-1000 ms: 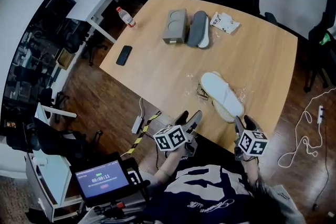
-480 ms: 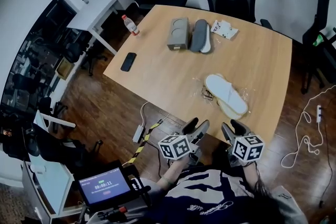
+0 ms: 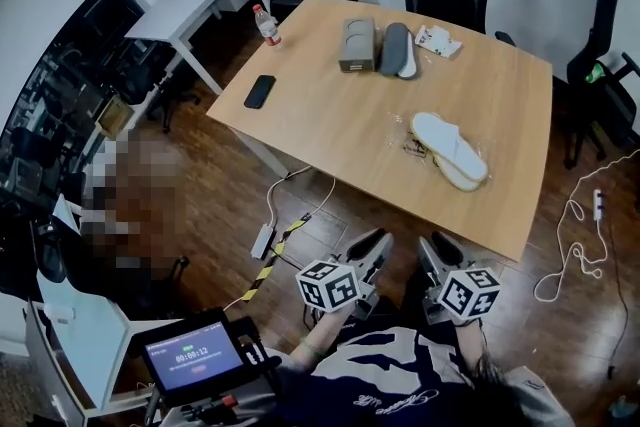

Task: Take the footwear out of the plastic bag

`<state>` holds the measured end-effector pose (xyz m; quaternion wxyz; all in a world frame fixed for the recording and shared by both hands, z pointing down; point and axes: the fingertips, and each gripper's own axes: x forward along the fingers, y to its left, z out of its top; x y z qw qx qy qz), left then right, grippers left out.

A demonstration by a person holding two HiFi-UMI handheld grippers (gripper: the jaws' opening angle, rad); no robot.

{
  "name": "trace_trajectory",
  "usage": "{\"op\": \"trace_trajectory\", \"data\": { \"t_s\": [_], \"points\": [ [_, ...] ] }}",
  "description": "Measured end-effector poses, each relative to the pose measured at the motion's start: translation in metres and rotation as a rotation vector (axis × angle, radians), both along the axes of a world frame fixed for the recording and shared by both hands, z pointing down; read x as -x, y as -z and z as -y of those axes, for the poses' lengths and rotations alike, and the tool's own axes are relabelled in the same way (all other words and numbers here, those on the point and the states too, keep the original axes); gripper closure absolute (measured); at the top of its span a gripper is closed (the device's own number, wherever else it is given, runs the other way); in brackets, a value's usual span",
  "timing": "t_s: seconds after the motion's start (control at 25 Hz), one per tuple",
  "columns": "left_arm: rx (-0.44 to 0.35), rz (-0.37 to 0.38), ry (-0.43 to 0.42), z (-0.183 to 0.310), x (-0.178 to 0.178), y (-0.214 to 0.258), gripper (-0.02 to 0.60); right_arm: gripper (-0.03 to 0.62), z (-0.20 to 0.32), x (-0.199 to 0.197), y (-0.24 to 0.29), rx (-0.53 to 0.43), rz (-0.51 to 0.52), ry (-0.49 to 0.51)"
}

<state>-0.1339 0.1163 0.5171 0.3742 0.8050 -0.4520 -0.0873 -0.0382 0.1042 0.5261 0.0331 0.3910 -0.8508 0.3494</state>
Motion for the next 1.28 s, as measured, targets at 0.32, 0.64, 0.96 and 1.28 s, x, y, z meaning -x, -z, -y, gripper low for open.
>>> {"op": "trace_trajectory", "data": {
  "t_s": [0.32, 0.64, 0.96, 1.28],
  "points": [
    [-0.022, -0.001, -0.048, -0.026, -0.012, 0.011, 0.577, 0.589, -0.037, -0.018, 0.022, -0.067, -0.043, -0.073],
    [-0.043, 0.003, -0.074, -0.05, -0.071, 0.013, 0.577, 0.6, -0.062, -0.072, 0.02, -0.069, -0.018, -0.092],
    [0.005, -0.041, -0.053, -0.052, -0.092, 0.046, 0.577, 0.602, -0.071, -0.092, 0.053, -0.031, -0.025, -0.087],
    [0.003, -0.012, -0.061, -0.09, -0.141, 0.027, 0.577, 0.606, -0.104, -0.125, 0.03, -0.036, -0.017, -0.028]
  ]
}}
